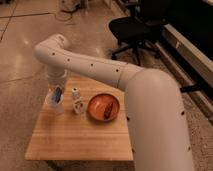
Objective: Place the white sponge in the ceramic cup
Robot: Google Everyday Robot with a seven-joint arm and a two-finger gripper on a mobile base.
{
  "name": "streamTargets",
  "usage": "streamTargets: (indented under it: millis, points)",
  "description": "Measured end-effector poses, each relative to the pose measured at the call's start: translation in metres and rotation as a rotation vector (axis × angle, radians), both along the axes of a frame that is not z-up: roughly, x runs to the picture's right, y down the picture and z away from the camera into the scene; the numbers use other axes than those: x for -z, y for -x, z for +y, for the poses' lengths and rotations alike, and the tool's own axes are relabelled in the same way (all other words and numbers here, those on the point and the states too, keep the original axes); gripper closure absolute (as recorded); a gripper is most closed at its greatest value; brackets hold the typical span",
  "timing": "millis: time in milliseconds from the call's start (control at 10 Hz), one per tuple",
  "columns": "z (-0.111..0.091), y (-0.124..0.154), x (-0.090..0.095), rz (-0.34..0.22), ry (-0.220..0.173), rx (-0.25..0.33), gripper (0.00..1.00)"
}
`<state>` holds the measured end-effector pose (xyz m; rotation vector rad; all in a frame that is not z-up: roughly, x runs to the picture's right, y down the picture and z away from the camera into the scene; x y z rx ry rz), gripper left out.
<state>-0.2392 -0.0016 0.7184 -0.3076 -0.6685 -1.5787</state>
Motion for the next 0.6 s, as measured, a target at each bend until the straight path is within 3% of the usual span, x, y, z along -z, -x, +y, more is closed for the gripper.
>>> streamTargets:
  millis: [300,600]
  points:
    - [-0.011,0.016,-0.003,-0.057,0.019,0.046,1.0]
    - [-0.012,0.024,-0.018,-0.075,0.054,0.103,1.0]
